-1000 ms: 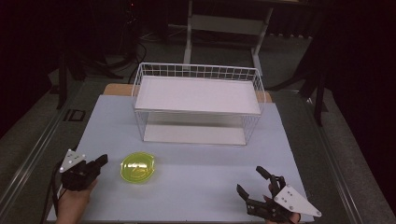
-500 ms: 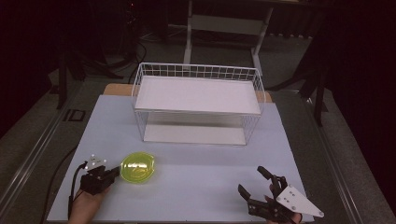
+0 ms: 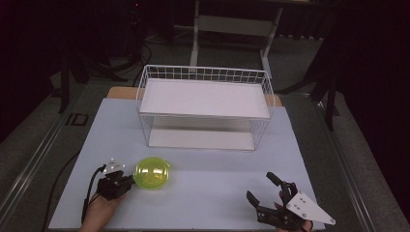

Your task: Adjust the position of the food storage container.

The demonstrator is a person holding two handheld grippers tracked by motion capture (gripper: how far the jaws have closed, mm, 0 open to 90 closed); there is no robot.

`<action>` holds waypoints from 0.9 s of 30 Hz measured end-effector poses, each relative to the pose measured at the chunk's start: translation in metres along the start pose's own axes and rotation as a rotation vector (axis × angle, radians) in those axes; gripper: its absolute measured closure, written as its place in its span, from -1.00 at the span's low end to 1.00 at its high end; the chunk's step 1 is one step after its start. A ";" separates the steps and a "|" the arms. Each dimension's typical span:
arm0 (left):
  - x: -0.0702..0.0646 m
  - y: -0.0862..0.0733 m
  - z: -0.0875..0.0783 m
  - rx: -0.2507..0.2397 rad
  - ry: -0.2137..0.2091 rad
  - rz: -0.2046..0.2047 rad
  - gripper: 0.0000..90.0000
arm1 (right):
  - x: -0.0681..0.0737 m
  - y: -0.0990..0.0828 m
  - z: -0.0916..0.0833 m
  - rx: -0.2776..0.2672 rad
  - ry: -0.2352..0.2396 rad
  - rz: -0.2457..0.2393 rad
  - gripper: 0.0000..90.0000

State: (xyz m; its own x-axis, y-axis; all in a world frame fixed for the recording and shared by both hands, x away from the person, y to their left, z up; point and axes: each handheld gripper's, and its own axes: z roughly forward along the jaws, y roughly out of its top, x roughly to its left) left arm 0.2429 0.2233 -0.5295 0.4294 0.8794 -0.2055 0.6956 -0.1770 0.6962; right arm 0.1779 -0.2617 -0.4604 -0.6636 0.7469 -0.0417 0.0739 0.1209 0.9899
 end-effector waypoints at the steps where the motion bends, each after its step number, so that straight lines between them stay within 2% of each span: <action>1: -0.002 0.001 0.002 0.005 -0.003 0.011 1.00 | 0.000 0.000 0.000 0.000 0.000 0.000 -0.67; 3: -0.006 0.004 0.005 0.013 -0.019 0.009 1.00 | 0.000 0.000 0.000 0.000 0.003 0.001 -0.67; 8: -0.024 0.012 0.016 0.028 -0.065 0.032 1.00 | 0.000 -0.001 0.000 0.003 0.005 0.002 -0.67; 12: -0.033 0.016 0.022 0.039 -0.085 0.042 1.00 | -0.001 0.000 -0.001 -0.001 0.004 0.002 -0.67; 14: -0.043 0.020 0.027 0.048 -0.090 0.057 1.00 | -0.001 0.000 -0.001 -0.002 0.002 0.002 -0.66; 16: -0.046 0.020 0.029 0.049 -0.102 0.052 1.00 | -0.001 0.000 -0.001 -0.003 0.002 0.005 -0.66; 19: -0.057 0.023 0.037 0.064 -0.122 0.077 1.00 | -0.002 0.000 -0.002 -0.003 0.002 0.007 -0.66; 27: -0.070 0.028 0.048 0.069 -0.160 0.091 1.00 | -0.002 -0.001 -0.002 -0.001 0.006 0.012 -0.66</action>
State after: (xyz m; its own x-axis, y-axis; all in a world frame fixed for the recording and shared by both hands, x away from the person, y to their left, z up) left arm 0.2603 0.1357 -0.5284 0.5745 0.7781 -0.2542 0.6854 -0.2875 0.6690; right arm 0.1779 -0.2647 -0.4610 -0.6670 0.7445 -0.0295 0.0809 0.1118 0.9904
